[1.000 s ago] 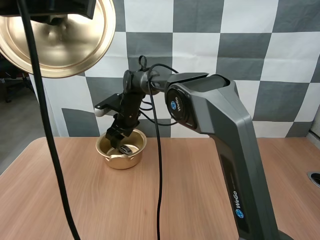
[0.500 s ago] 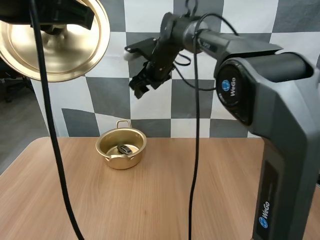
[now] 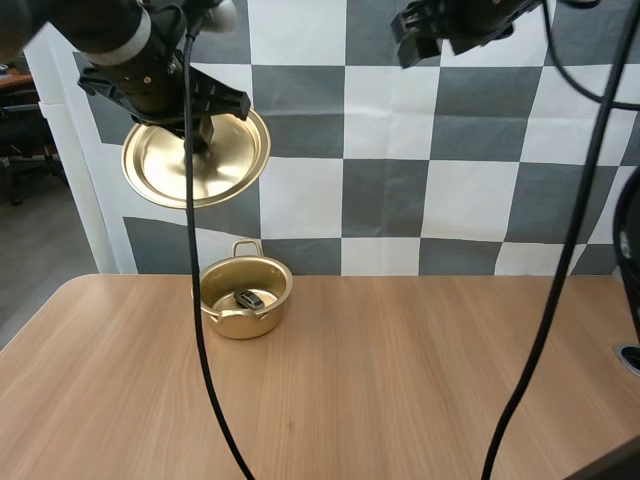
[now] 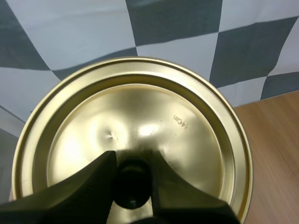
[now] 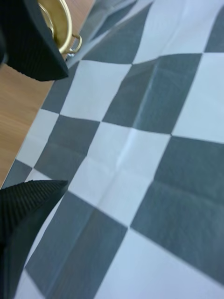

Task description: Open the pot, put the car inside, and close it

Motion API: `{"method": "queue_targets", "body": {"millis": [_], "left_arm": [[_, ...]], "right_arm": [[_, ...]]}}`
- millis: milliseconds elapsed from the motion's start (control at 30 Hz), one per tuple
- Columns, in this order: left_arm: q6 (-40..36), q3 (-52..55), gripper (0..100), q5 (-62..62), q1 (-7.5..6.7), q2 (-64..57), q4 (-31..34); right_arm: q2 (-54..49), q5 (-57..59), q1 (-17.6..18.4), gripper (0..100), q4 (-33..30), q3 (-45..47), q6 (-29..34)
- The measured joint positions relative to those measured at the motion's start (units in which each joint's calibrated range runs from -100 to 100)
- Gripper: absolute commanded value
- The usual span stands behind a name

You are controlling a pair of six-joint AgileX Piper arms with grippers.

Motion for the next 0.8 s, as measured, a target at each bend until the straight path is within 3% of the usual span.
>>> {"method": "queue_targets", "body": {"millis": [100, 367, 800], "left_arm": [[0.0, 0.0, 0, -0.4, 0.0, 6.0, -0.5], [0.3, 0.0, 0, -7.1, 0.0, 18.5, -0.5], [2.5, 0.0, 0, -8.2, 0.0, 31.7, -1.3]], "right_arm": [[-5.6, 0.0, -1.9, 100, 0.3, 0.0, 0.0], [-16.1, 0.0, -2.0, 100, 3.2, 0.0, 1.5], [-20.0, 0.0, -2.0, 100, 1.6, 0.0, 2.8]]}}
